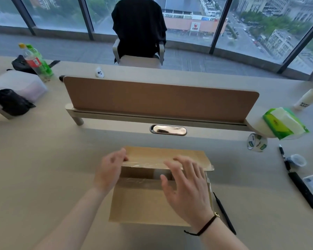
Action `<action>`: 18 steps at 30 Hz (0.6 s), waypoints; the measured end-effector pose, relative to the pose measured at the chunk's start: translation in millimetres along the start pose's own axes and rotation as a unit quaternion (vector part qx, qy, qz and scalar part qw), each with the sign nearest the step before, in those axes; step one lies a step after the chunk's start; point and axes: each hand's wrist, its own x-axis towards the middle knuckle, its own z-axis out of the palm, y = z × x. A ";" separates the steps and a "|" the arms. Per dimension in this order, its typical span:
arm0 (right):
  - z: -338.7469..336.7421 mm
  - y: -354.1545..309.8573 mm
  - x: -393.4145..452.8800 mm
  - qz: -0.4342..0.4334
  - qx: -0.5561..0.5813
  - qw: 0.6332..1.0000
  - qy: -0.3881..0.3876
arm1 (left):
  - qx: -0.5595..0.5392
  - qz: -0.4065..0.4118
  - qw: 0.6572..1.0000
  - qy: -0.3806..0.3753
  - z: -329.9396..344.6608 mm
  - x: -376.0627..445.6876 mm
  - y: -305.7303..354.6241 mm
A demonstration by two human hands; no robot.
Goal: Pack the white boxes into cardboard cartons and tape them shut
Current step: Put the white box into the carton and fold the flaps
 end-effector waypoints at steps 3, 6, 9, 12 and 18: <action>13.2 12.1 3.7 0.071 -0.042 0.992 -0.094 | 0.143 0.081 0.986 -0.021 4.4 -13.0 -13.8; 30.5 29.7 -5.6 0.133 -0.067 0.957 -0.249 | 0.286 0.110 0.951 -0.039 10.4 -19.1 -26.0; 39.5 39.0 -22.7 0.155 -0.071 0.923 -0.345 | 0.381 0.103 0.917 -0.059 16.5 -22.5 -28.3; 43.9 40.1 -35.8 0.170 -0.069 0.909 -0.375 | 0.441 0.098 0.888 -0.086 21.5 -24.4 -32.3; 52.4 41.4 -47.0 0.163 -0.083 0.915 -0.361 | 0.494 0.081 0.860 -0.100 29.8 -30.8 -42.4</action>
